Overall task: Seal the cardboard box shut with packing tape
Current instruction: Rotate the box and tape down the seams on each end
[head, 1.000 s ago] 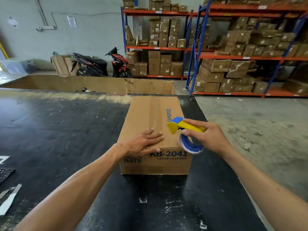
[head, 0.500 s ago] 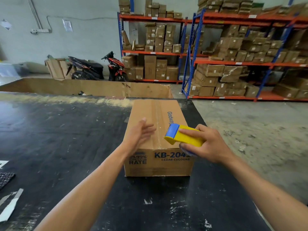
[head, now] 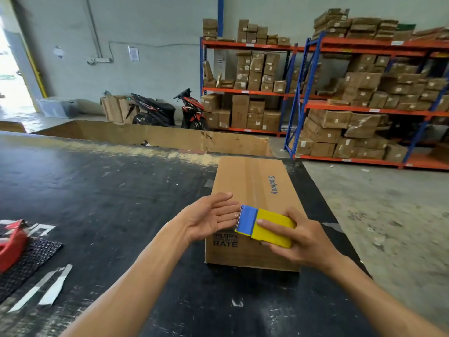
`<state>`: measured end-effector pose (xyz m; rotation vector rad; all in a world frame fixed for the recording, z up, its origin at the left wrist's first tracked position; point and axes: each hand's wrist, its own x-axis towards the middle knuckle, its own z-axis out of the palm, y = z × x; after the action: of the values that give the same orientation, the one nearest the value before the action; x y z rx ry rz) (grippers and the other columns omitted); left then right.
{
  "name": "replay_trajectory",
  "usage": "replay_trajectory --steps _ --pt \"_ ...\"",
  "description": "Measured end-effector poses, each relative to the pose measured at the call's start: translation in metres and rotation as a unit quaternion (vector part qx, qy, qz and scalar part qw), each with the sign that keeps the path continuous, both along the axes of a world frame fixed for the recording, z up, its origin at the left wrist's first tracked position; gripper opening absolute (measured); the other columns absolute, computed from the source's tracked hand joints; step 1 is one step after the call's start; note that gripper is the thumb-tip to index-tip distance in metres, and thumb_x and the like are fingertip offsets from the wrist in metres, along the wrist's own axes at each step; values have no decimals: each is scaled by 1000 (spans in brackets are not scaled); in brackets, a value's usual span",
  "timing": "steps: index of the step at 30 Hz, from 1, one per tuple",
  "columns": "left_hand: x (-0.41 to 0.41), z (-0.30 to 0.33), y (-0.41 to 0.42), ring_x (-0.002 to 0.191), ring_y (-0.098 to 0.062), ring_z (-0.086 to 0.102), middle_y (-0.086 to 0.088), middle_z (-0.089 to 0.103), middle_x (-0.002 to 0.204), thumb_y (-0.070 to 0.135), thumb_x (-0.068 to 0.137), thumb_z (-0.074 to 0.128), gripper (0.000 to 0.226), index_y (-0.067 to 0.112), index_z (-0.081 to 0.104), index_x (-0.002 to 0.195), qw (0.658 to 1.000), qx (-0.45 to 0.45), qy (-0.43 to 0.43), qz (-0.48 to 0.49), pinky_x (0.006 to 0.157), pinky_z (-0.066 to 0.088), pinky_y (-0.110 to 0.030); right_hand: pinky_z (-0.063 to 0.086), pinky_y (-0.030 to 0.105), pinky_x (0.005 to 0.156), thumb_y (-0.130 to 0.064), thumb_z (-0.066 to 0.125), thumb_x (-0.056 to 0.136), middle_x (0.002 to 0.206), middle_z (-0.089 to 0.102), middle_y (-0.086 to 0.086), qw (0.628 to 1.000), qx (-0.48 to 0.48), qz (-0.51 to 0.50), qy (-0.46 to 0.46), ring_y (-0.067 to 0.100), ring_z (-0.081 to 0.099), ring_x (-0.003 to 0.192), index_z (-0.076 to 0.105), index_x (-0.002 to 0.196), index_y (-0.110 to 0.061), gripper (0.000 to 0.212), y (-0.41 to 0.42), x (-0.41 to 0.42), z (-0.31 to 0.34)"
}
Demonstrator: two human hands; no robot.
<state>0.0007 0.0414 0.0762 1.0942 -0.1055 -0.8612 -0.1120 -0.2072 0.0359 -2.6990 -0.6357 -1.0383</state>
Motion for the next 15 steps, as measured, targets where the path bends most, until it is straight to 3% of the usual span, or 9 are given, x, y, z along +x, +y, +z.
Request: replay_trajectory --steps 4,9,15 --pt "0 -1 8 106 -25 69 -17 68 123 7 79 70 47 -1 63 125 1000 -13 -18 -12 91 57 -34 38 15 64 -53 72 85 92 47 2 998 32 38 -30 12 48 71 58 134 -40 53 8 3 10" --pt "-3 0 4 112 -27 67 -16 70 120 -19 83 59 45 -1 61 124 992 31 -121 2 84 59 -31 33 9 70 -53 72 86 93 45 0 998 41 51 -17 6 41 77 58 135 -38 53 10 2 15" --pt "2 -3 1 105 -22 71 -9 70 122 -20 76 64 51 7 67 119 962 115 -247 26 83 58 -32 35 14 65 -53 76 84 95 40 -6 999 22 36 25 6 40 75 54 138 -45 60 3 1 15"
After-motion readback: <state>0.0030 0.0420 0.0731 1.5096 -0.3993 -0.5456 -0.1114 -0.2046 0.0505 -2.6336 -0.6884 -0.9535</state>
